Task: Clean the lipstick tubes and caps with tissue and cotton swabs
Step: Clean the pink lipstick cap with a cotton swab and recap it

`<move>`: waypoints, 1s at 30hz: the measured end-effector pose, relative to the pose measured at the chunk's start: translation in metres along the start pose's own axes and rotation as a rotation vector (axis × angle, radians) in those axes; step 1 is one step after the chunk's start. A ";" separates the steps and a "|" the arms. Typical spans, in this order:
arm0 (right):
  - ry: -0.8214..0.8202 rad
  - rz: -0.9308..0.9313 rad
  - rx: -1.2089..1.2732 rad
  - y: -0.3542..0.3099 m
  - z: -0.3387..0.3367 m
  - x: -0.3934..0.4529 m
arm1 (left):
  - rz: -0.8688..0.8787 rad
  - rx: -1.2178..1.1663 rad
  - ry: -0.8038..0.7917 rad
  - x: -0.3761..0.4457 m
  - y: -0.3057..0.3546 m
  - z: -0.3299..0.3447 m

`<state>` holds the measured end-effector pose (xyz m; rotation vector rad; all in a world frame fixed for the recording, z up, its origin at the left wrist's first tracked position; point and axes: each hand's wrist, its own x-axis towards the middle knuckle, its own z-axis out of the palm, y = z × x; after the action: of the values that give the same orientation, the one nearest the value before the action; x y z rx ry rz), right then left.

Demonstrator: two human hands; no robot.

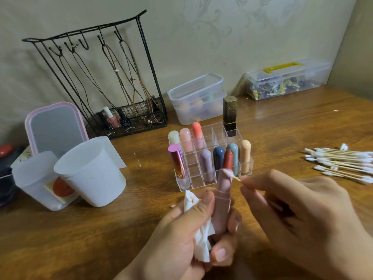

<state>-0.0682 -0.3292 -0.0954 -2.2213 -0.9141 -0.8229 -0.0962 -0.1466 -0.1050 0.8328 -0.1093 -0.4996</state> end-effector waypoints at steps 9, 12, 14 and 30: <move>-0.024 -0.011 0.029 0.002 -0.001 -0.002 | 0.025 0.007 0.159 0.001 0.000 0.005; -0.045 -0.045 0.049 0.002 -0.001 -0.003 | 0.009 0.017 0.151 0.001 0.000 0.004; -0.030 -0.025 0.057 0.003 -0.001 -0.002 | -0.008 0.022 0.132 0.000 0.002 0.003; -0.108 -0.059 0.137 0.009 -0.002 -0.003 | -0.101 -0.088 0.067 0.000 0.007 -0.002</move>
<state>-0.0637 -0.3371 -0.0986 -2.1449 -1.0589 -0.6514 -0.0930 -0.1414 -0.1017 0.7704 0.0168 -0.5670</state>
